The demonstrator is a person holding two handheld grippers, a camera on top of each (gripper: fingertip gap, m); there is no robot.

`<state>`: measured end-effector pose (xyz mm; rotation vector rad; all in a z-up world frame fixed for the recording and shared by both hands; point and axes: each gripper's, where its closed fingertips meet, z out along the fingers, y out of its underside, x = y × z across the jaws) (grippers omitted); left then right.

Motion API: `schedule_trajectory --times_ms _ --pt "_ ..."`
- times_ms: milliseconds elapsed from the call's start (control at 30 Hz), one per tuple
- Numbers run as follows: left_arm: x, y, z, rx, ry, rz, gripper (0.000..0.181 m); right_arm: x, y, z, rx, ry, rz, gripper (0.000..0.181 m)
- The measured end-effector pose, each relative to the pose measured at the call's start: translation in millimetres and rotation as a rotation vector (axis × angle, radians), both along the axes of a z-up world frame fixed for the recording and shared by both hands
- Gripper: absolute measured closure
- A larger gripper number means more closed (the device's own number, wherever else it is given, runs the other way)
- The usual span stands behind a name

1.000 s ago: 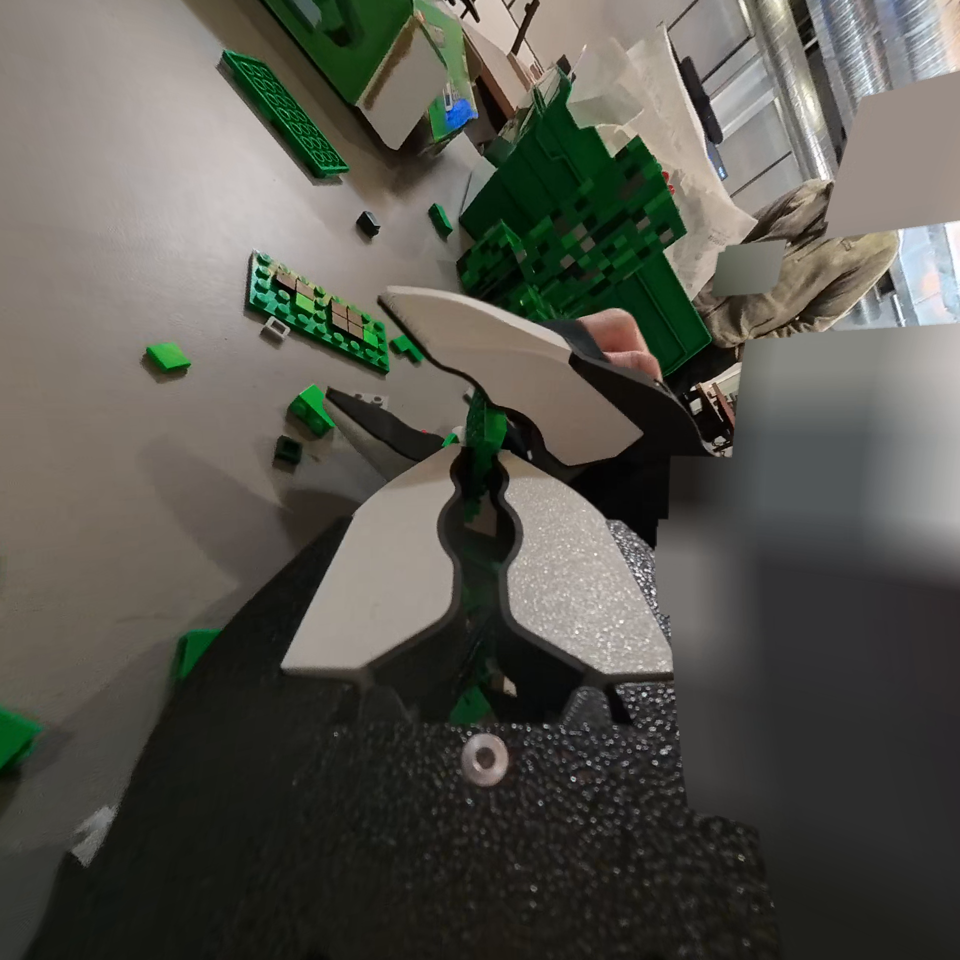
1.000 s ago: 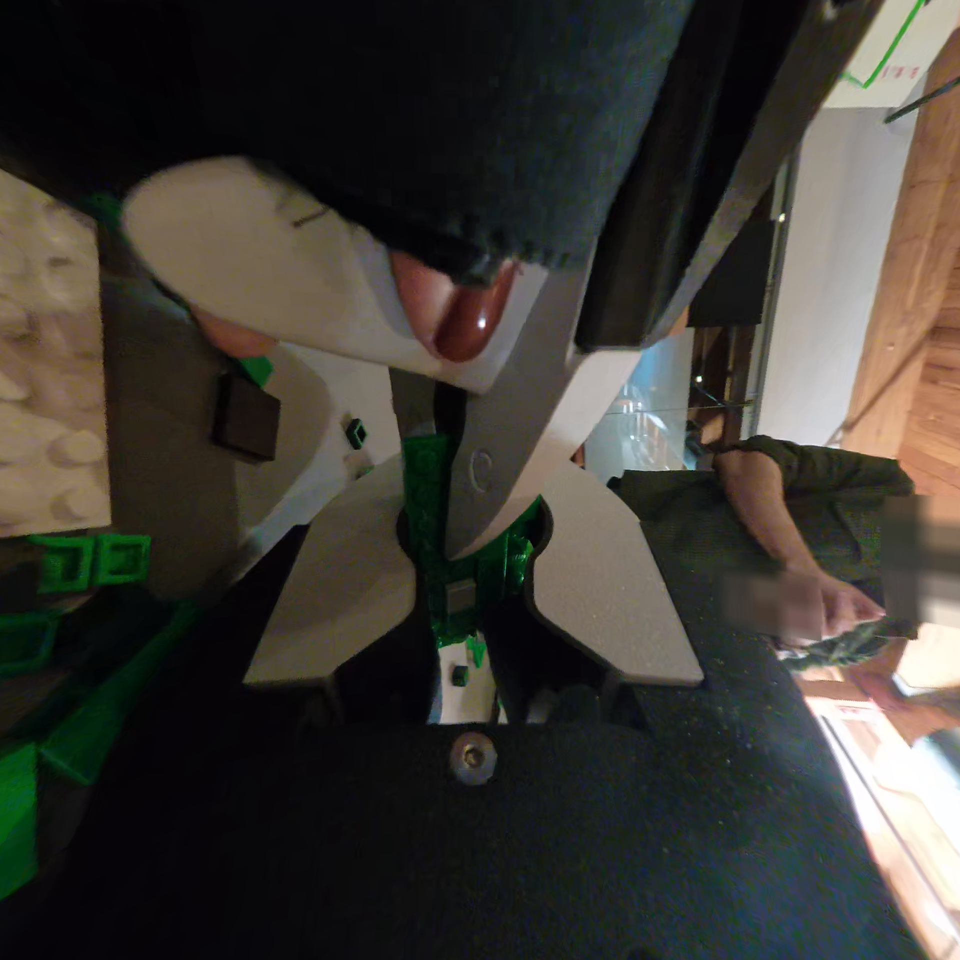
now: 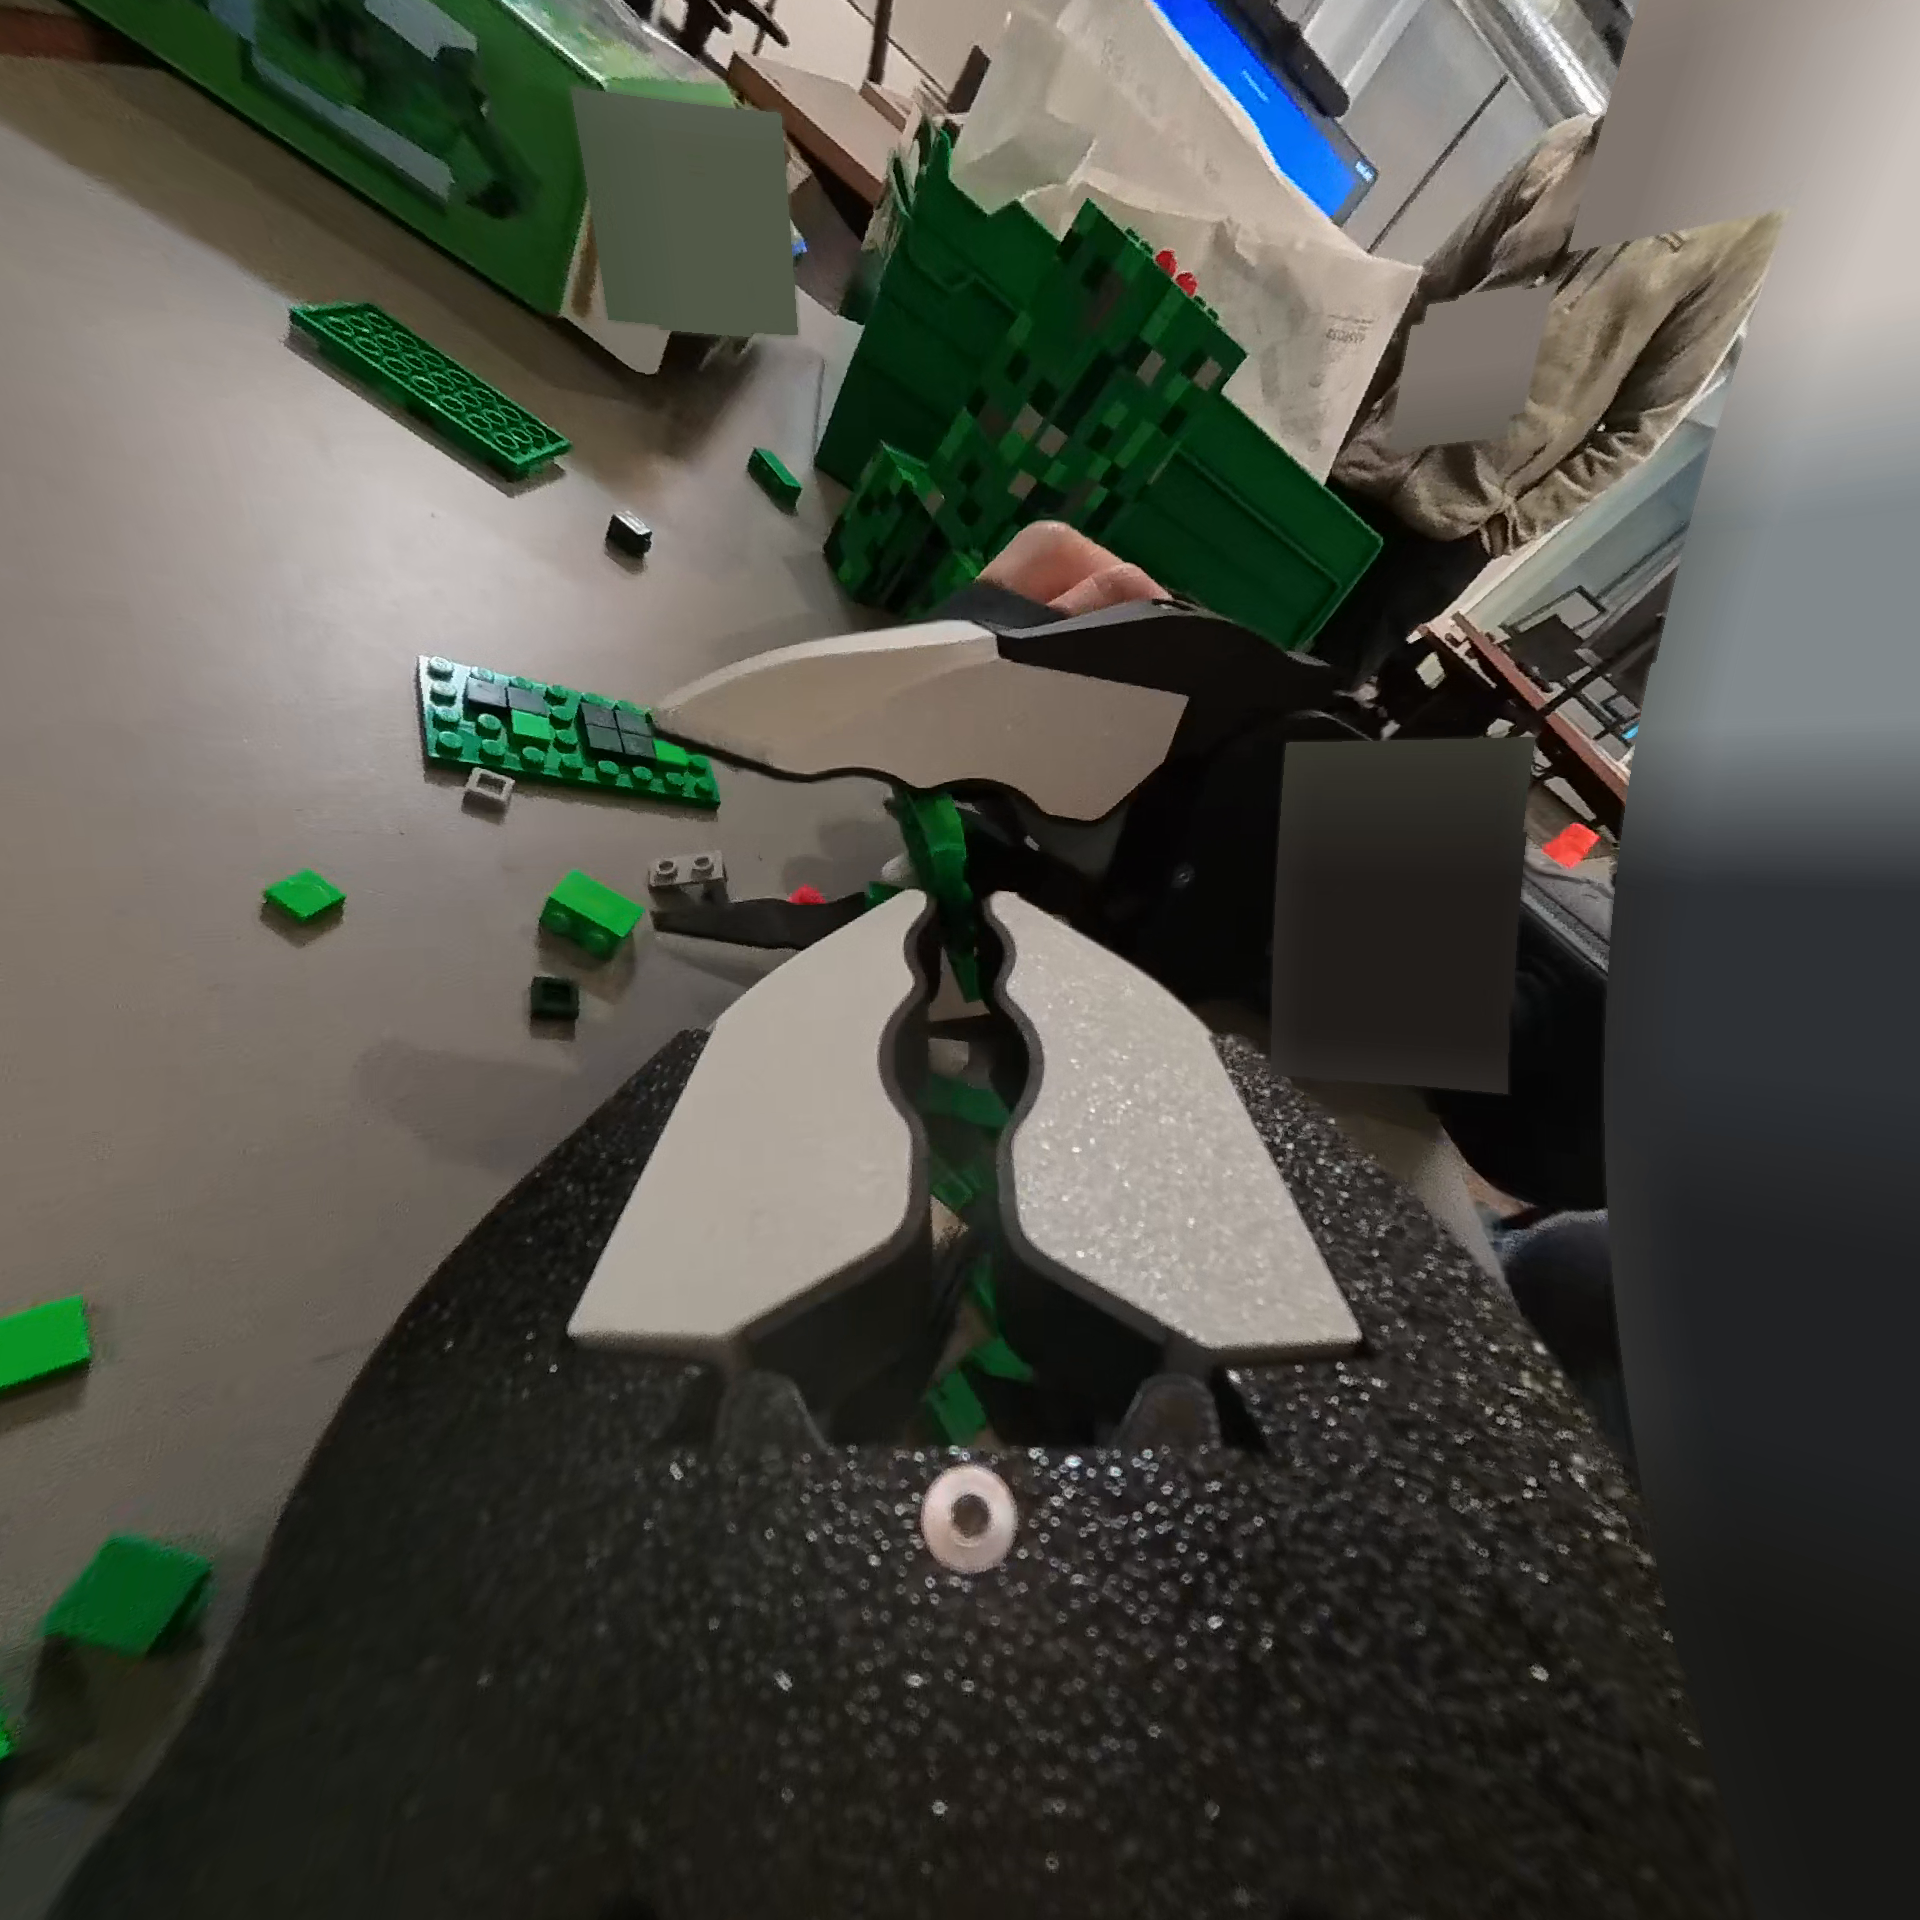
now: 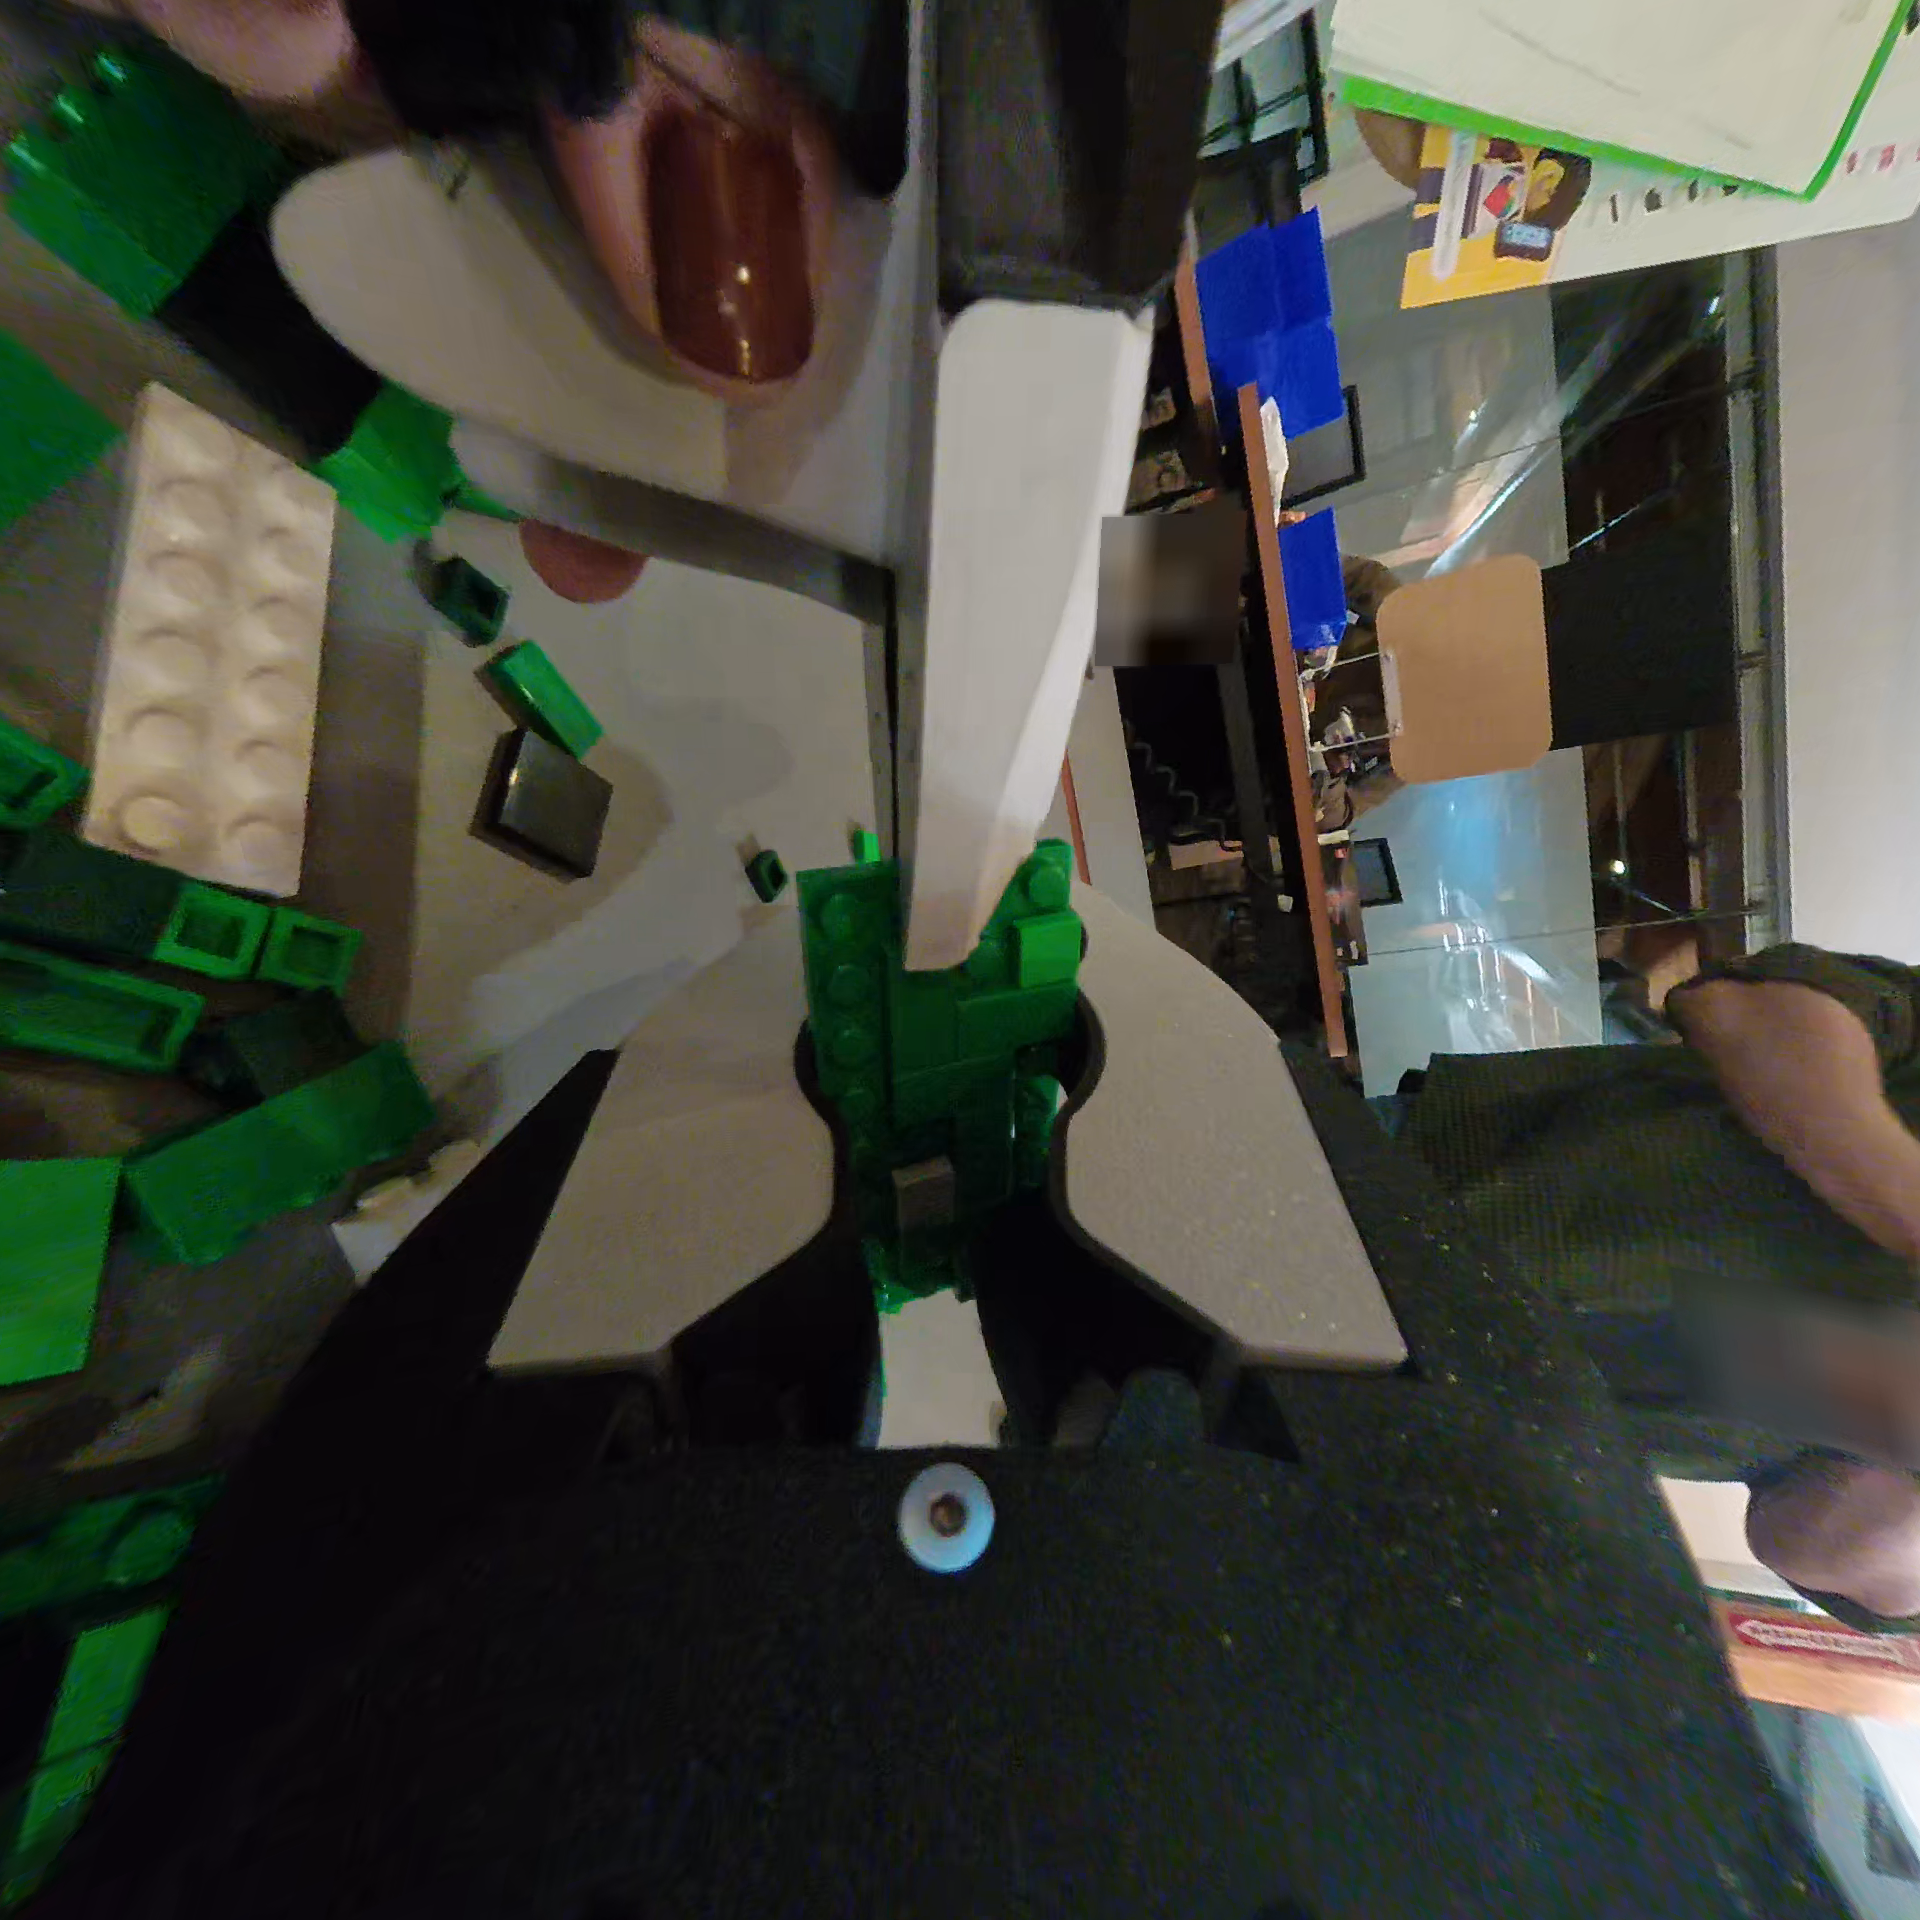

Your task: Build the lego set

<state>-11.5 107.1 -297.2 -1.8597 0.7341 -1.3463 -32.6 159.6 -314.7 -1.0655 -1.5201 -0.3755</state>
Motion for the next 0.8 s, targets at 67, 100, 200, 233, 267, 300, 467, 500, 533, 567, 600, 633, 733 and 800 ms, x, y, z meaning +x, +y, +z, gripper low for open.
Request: schedule_trajectory --times_ms 67,100,200,233,267,300,467,500,533,567,600,633,733,800 --pt "0 -1 -1 -0.014 0.007 0.002 0.176 0 -1 0 0.002 -0.005 0.014 0.145" --pt "1 -1 -1 -0.04 -0.001 0.006 0.176 0 -2 -1 -0.007 -0.002 0.021 0.145" --pt "3 -4 -4 -0.082 0.003 -0.009 0.176 0 -7 -7 -0.081 0.008 0.063 0.145" --pt "3 -4 -6 -0.075 0.02 -0.015 0.176 -1 -9 -10 -0.106 0.007 0.078 0.145" --pt "3 -4 -8 -0.062 0.043 -0.014 0.177 -1 -11 -12 -0.128 0.004 0.089 0.144" --pt "4 -4 -9 -0.056 0.059 -0.011 0.177 -1 -11 -14 -0.146 0.004 0.094 0.144" --pt "3 -2 -9 -0.121 0.023 0.018 0.177 0 -9 -14 -0.154 0.0 0.075 0.144" --pt "2 0 -6 -0.141 -0.007 0.032 0.177 0 -6 -11 -0.121 -0.006 0.049 0.144" --pt "0 2 -5 -0.161 -0.032 0.045 0.177 0 -2 -9 -0.088 -0.015 0.016 0.144" --pt "-2 4 -3 -0.177 -0.056 0.058 0.177 0 1 -6 -0.049 -0.023 -0.013 0.144" --pt "-4 6 -3 -0.188 -0.07 0.071 0.177 -1 3 -3 -0.005 -0.03 -0.038 0.144" --pt "-5 7 -3 -0.194 -0.076 0.081 0.177 -1 5 -1 0.028 -0.038 -0.054 0.144" --pt "-6 10 -3 -0.21 -0.087 0.107 0.177 0 10 4 0.131 -0.058 -0.096 0.144" --pt "-6 11 -2 -0.232 -0.111 0.114 0.177 1 12 8 0.193 -0.072 -0.118 0.144"
